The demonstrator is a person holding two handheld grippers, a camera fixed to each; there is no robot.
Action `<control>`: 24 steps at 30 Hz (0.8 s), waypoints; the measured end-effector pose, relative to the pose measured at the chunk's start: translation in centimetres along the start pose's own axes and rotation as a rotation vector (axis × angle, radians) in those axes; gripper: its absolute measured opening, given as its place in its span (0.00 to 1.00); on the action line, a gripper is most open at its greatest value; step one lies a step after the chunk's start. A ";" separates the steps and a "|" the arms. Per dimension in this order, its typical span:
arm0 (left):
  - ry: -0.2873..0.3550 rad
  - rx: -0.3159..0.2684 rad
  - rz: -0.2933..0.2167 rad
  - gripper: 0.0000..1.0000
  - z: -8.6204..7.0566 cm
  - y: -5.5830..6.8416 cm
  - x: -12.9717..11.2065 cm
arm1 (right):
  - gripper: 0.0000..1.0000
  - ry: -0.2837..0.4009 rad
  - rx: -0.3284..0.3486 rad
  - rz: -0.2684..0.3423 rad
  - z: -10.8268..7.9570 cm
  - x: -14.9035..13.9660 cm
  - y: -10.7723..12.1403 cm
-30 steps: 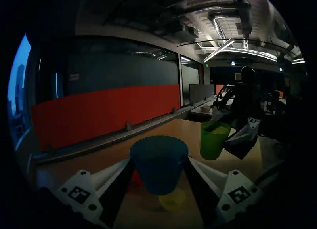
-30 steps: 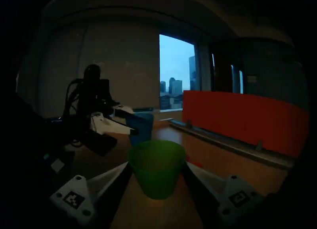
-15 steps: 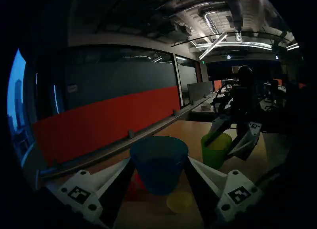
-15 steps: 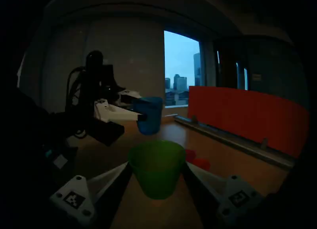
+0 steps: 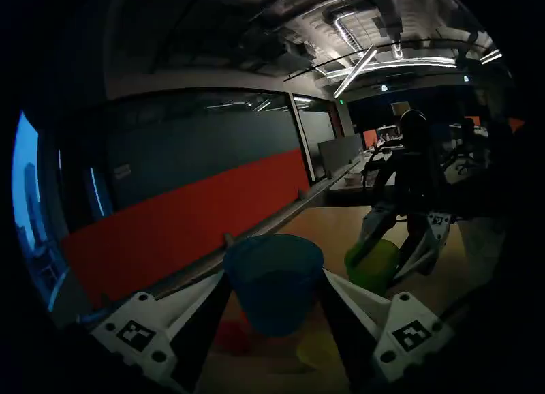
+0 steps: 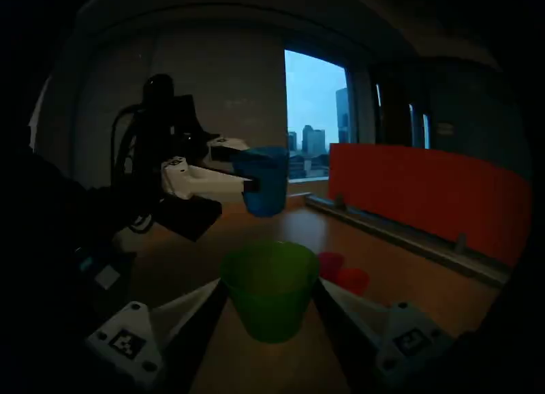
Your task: Pour water
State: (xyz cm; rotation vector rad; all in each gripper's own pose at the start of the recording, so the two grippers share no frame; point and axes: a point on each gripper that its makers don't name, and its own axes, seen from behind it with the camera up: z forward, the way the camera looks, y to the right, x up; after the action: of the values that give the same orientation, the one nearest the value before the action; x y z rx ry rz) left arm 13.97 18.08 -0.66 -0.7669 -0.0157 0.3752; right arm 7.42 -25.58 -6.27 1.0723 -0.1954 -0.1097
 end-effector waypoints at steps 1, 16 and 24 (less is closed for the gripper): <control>0.001 0.001 0.009 0.84 0.0 0.0 0.1 | 0.99 -0.001 0.002 0.000 0.1 0.0 -0.1; 0.013 0.027 0.128 0.84 0.5 -0.4 1.4 | 0.99 -0.003 0.027 0.005 0.8 -0.6 -0.6; 0.021 0.020 0.234 0.84 0.5 0.2 2.0 | 0.99 -0.004 0.037 0.010 1.1 -0.7 -0.7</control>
State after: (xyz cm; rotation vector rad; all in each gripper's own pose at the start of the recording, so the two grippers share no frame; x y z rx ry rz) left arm 15.75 19.24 -0.66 -0.7546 0.0981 0.5887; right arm 6.47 -26.71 -6.47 1.1082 -0.2065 -0.0995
